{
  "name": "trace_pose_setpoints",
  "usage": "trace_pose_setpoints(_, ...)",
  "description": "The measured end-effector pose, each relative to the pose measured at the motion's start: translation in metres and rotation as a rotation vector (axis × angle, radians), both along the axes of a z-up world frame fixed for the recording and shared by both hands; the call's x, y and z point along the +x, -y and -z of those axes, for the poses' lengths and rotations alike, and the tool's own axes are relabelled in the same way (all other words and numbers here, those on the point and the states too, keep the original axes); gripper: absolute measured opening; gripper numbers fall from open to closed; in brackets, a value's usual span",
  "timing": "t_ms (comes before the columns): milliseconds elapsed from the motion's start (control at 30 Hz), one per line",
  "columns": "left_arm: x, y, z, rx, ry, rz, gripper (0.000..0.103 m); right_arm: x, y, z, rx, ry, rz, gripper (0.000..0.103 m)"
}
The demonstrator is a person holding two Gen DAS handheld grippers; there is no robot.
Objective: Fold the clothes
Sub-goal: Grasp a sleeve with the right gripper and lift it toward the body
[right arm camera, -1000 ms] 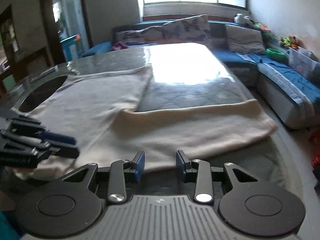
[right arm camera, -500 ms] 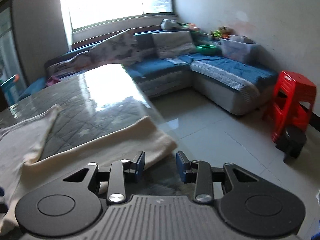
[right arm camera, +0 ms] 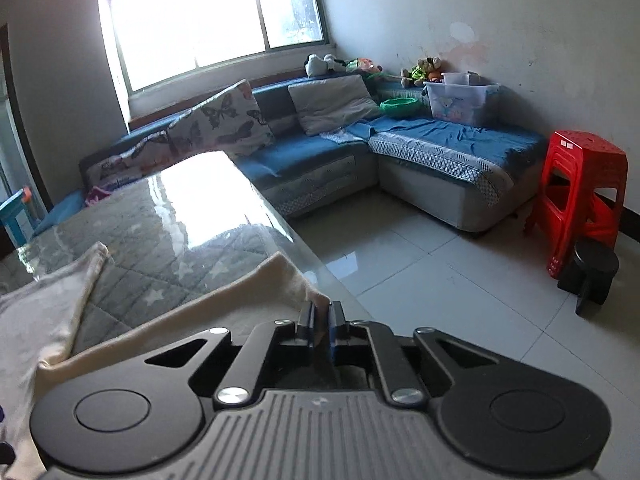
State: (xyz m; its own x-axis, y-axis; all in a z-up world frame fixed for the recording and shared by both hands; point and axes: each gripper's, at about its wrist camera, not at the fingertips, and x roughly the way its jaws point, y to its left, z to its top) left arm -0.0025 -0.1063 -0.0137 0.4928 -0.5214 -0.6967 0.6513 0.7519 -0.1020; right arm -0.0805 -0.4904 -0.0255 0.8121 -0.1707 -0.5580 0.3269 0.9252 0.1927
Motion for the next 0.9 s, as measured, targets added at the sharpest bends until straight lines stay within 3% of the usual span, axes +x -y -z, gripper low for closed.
trace_pose_setpoints(433, 0.006, -0.001, 0.004, -0.002, 0.014, -0.017, 0.072, -0.024, -0.003, -0.054, 0.013, 0.120, -0.063, 0.005)
trace_pose_setpoints(667, 0.002, -0.037, -0.012, -0.052, 0.050, -0.077, 0.074, -0.025, -0.057, -0.108, -0.046, 0.217, -0.244, 0.005)
trace_pose_setpoints(900, 0.002, -0.101, -0.023, -0.090, 0.081, -0.251, 0.076, -0.007, -0.145, -0.137, -0.087, 0.246, -0.512, 0.005)
